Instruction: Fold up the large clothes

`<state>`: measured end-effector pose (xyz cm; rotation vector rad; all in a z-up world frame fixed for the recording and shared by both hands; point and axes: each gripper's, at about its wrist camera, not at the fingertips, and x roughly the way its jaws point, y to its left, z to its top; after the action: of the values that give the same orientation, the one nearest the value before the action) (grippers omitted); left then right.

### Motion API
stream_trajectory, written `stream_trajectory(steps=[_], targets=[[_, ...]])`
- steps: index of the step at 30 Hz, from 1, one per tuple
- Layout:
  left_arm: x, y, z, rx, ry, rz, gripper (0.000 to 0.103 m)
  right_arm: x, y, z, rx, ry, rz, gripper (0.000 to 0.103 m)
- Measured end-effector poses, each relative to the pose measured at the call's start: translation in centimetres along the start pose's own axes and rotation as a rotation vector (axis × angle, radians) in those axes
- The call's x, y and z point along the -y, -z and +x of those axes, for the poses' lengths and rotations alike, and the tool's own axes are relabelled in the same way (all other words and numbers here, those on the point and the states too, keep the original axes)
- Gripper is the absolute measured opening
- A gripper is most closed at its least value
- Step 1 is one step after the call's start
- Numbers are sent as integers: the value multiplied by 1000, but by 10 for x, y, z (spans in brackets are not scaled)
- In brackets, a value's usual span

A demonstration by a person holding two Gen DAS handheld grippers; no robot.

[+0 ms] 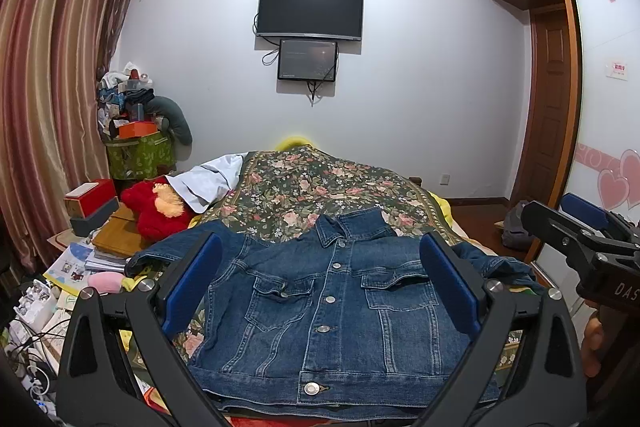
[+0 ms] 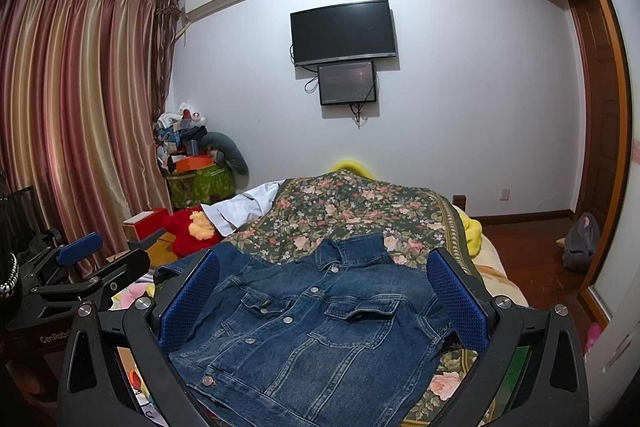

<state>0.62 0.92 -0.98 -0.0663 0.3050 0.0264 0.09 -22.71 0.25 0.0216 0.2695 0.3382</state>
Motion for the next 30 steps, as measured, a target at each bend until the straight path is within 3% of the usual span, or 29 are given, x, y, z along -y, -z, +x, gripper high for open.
stream_trajectory(steps=[30], targets=[[-4, 2, 5, 1, -14, -7, 100, 0, 1, 4, -8, -2, 3, 103]])
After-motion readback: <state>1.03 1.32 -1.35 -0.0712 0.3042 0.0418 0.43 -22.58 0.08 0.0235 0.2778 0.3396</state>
